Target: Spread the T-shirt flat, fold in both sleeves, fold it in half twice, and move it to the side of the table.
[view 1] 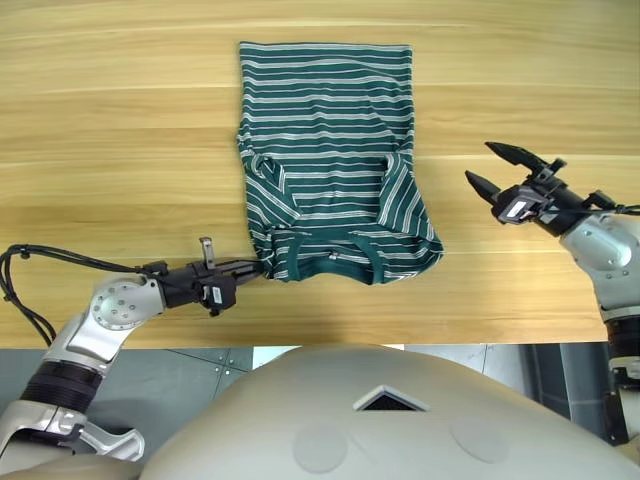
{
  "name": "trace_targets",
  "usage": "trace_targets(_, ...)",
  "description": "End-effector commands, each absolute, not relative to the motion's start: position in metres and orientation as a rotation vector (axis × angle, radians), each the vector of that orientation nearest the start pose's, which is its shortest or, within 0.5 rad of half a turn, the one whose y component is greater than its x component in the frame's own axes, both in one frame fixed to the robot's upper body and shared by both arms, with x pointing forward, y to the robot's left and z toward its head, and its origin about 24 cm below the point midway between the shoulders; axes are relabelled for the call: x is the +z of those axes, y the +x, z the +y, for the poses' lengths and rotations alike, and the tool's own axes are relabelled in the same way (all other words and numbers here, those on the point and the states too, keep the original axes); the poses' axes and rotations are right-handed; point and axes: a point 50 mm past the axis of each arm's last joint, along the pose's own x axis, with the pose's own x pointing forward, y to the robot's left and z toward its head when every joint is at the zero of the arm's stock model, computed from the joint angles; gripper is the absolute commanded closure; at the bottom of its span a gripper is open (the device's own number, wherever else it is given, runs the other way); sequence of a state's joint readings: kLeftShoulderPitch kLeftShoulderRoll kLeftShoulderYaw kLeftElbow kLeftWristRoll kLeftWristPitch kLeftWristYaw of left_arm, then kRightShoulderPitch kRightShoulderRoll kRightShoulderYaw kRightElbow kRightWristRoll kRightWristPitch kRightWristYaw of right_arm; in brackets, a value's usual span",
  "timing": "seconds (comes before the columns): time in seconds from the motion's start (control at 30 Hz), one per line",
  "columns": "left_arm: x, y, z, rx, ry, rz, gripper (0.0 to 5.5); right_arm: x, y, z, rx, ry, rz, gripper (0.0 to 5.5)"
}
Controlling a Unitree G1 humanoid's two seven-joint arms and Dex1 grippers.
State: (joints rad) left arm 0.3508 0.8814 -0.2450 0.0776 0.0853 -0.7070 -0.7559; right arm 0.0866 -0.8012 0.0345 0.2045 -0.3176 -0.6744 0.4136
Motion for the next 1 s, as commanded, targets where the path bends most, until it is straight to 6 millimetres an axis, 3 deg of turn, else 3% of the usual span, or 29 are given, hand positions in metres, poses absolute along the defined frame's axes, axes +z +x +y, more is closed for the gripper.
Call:
trace_targets(0.03,0.01,0.124,0.25,-1.238,0.827,0.294,5.46,0.051,0.214,-0.253,0.754,-1.118,-0.067,2.98)
trace_targets(0.27,0.03,0.127,0.242,-1.039,0.737,0.119,5.46,0.047,0.218,-0.25,0.76,-1.113,-0.075,2.98)
trace_targets(0.43,0.044,0.132,0.226,-0.949,0.616,-0.025,4.66,0.045,0.215,-0.256,0.738,-1.099,-0.067,2.98)
trace_targets(0.67,0.045,0.127,0.223,-0.946,0.584,-0.028,3.56,0.046,0.215,-0.258,0.733,-1.103,-0.067,2.98)
trace_targets(0.77,0.04,0.124,0.244,-0.913,0.666,0.075,3.5,0.046,0.216,-0.258,0.734,-1.099,-0.066,2.98)
trace_targets(0.87,0.032,0.121,0.287,-0.819,0.887,0.266,3.5,0.048,0.22,-0.254,0.737,-1.097,-0.087,2.98)
trace_targets(1.0,0.046,0.113,0.291,-0.889,0.96,0.294,3.5,0.046,0.226,-0.246,0.745,-1.082,-0.109,2.98)
